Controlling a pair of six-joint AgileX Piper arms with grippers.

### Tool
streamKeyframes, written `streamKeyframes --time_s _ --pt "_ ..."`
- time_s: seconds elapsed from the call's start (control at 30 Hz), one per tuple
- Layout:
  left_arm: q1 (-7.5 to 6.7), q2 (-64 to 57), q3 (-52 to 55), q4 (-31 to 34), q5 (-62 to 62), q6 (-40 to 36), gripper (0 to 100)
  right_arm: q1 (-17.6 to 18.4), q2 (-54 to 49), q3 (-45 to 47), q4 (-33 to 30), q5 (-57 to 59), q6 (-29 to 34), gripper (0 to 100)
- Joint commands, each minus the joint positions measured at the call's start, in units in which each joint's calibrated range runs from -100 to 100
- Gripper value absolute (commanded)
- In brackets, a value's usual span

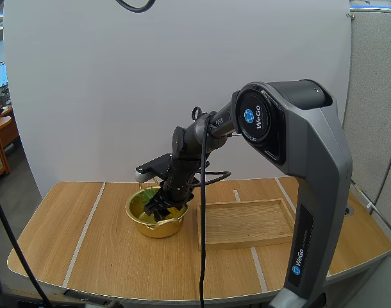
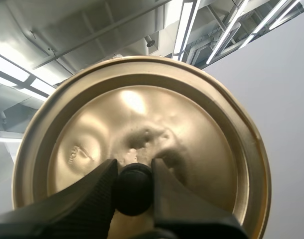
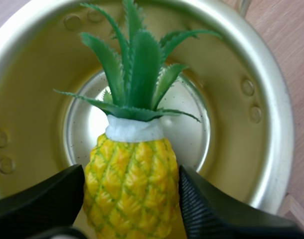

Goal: Open the pot, put the pineapple inside, and close it

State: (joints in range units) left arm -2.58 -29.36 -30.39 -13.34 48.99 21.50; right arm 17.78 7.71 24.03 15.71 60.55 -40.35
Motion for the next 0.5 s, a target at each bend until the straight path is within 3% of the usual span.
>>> streamKeyframes --time_s 0.0,0.03,0.47 --pt "-0.11 0.0 -0.4 -0.1 -1.9 -0.5 0 0.1 -0.4 -0.4 -1.6 0.5 0.9 87" --pt "-0.11 0.0 -0.4 -0.1 -1.9 -0.5 0 0.1 -0.4 -0.4 -2.4 -0.3 1.7 100" --pt "-0.11 0.0 -0.4 -0.1 -1.9 -0.5 0 0.1 -11.2 -0.4 -2.5 0.0 3.5 100"
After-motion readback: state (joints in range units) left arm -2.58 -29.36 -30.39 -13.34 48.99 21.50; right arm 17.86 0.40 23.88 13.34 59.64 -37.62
